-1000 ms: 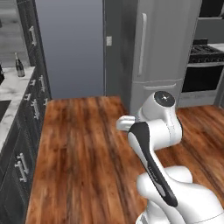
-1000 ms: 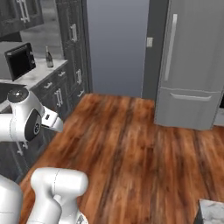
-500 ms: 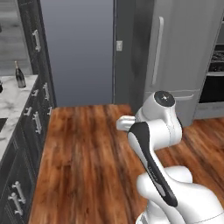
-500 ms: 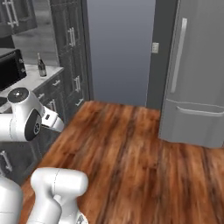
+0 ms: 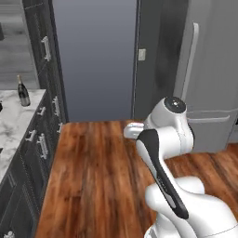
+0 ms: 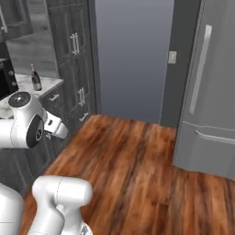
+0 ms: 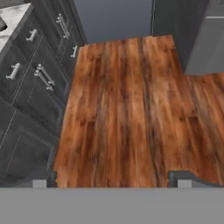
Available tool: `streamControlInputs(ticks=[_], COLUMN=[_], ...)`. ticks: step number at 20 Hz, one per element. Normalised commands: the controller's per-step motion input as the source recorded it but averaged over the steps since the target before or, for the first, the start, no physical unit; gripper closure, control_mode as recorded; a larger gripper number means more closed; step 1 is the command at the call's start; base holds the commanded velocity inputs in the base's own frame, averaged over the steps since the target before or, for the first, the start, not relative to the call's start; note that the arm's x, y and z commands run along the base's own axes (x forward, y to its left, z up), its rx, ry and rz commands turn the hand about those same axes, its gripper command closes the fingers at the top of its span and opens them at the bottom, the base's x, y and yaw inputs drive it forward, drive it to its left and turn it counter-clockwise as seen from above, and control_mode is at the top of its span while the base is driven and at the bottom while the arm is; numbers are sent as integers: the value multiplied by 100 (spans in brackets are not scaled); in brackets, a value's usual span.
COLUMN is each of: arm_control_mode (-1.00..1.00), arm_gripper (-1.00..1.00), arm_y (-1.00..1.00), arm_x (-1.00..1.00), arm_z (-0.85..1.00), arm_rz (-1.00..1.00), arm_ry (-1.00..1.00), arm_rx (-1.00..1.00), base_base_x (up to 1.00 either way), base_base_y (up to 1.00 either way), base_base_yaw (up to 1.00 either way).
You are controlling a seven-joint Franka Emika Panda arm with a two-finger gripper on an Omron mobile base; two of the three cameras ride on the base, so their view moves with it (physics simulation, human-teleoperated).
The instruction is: There is a wine glass and glass cup on the dining counter. Place the wine bottle next to the wine glass and the juice bottle next to the glass cup.
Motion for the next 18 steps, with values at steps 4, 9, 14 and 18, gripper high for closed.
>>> streamControlInputs(ticks=[4, 9, 14, 18], arm_control_mode=[100, 100, 100, 100], arm_gripper=[-100, -100, -100, -100], arm_y=[0, 0, 0, 0], arm_x=[0, 0, 0, 0], arm_z=[0, 0, 0, 0], arm_rz=[0, 0, 0, 0], arm_ry=[0, 0, 0, 0], arm_rx=[0, 0, 0, 0], base_base_x=[70, 56, 49, 48], base_base_y=[-9, -5, -4, -6], base_base_yaw=[41, 59, 65, 62])
